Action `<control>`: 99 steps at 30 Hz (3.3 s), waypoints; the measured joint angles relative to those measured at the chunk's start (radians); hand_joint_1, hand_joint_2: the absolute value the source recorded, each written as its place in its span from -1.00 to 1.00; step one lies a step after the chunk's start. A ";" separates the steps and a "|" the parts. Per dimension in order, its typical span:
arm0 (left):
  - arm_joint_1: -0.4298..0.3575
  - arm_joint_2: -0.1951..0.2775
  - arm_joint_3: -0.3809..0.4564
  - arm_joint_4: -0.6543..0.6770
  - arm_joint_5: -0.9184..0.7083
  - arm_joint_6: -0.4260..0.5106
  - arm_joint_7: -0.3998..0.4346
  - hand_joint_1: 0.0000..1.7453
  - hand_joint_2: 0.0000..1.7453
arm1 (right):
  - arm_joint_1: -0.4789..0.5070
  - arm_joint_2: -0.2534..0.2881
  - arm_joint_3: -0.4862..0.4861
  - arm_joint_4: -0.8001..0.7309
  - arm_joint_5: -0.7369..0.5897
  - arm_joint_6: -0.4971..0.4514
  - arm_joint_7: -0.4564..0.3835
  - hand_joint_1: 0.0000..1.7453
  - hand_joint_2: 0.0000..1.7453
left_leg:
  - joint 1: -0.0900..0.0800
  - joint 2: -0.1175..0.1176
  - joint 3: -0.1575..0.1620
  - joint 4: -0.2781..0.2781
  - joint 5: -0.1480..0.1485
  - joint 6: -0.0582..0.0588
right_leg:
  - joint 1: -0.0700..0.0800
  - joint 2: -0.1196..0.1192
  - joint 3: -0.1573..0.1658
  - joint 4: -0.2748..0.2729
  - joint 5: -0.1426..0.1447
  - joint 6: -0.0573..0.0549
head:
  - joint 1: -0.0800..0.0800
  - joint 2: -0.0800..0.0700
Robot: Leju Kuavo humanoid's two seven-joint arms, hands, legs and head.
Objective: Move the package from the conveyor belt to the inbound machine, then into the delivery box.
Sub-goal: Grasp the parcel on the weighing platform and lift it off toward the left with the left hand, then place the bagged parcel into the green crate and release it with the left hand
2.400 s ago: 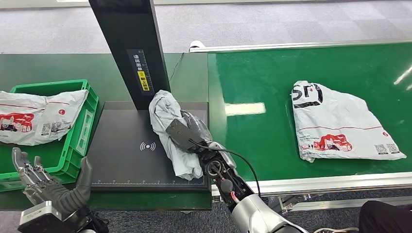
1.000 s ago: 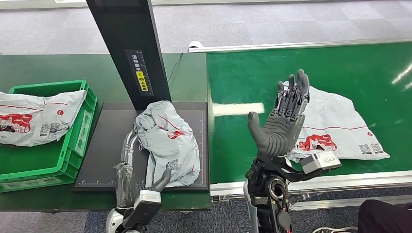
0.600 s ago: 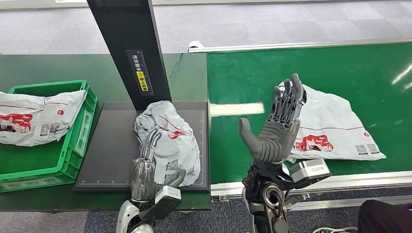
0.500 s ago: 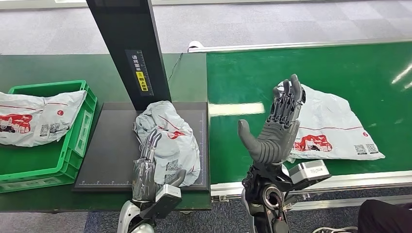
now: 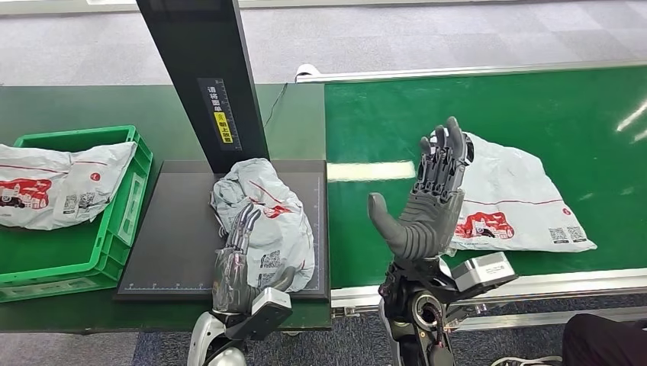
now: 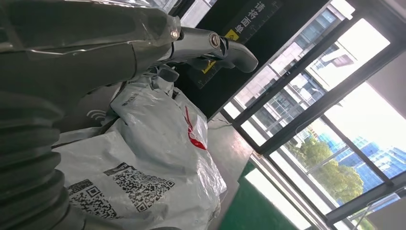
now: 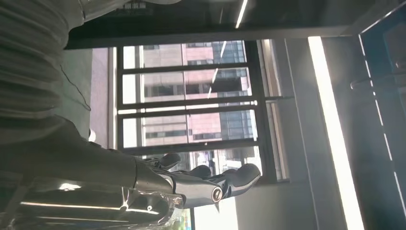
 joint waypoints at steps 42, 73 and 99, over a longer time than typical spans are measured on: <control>-0.334 -0.004 0.172 0.561 -0.071 0.027 0.002 1.00 1.00 | -0.027 -0.008 -0.058 0.111 0.020 0.019 0.000 -1.00 1.00 | 0.000 0.000 0.007 0.000 0.001 0.000 | 0.000 0.000 0.007 0.000 0.002 -0.002 | 0.000 0.000; -0.031 -0.017 0.352 -0.845 0.246 0.146 -0.220 1.00 1.00 | 0.036 -0.008 -0.084 0.074 0.038 -0.014 0.000 -1.00 1.00 | 0.000 0.001 -0.002 0.000 0.002 -0.001 | 0.000 0.001 -0.002 0.001 0.002 -0.002 | 0.000 0.000; -0.864 0.400 0.563 0.572 -0.077 -0.034 0.441 1.00 1.00 | 0.054 -0.018 -0.031 0.046 0.048 -0.048 0.000 -1.00 1.00 | 0.002 0.007 -0.012 0.000 0.012 -0.008 | 0.002 0.006 -0.015 0.003 0.012 -0.008 | 0.001 0.000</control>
